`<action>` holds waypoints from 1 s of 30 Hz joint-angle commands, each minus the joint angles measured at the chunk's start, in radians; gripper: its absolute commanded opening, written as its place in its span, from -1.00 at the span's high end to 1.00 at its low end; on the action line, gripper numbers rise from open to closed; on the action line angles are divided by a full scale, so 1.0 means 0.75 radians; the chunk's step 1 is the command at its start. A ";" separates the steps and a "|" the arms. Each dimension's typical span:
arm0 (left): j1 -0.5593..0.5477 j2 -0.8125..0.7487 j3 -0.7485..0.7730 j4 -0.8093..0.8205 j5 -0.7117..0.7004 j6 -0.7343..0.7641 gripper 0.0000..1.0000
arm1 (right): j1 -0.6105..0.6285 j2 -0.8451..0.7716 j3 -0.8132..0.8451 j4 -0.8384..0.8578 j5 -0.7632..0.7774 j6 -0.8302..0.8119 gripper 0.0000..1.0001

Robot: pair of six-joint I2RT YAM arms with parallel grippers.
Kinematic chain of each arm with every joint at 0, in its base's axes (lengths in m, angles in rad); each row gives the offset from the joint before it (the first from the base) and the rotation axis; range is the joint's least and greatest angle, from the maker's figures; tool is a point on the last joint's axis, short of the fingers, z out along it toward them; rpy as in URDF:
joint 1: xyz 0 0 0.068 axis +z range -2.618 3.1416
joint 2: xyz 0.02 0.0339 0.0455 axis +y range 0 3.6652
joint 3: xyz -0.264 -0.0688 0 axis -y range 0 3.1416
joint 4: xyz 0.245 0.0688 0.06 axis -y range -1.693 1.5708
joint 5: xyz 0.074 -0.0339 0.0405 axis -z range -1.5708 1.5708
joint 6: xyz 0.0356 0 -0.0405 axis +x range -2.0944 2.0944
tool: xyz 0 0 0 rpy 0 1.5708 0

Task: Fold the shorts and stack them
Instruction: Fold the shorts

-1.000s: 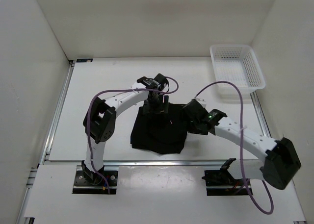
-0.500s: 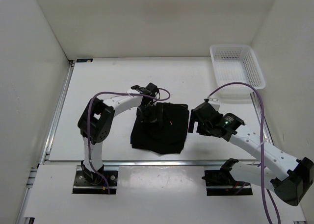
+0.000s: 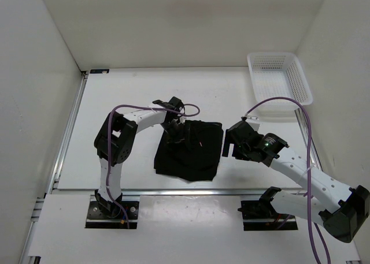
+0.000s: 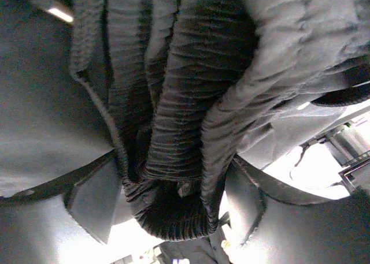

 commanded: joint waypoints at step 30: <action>0.039 -0.112 0.423 -0.168 -0.194 0.025 0.79 | 0.005 0.003 0.077 -0.044 0.074 0.023 -0.98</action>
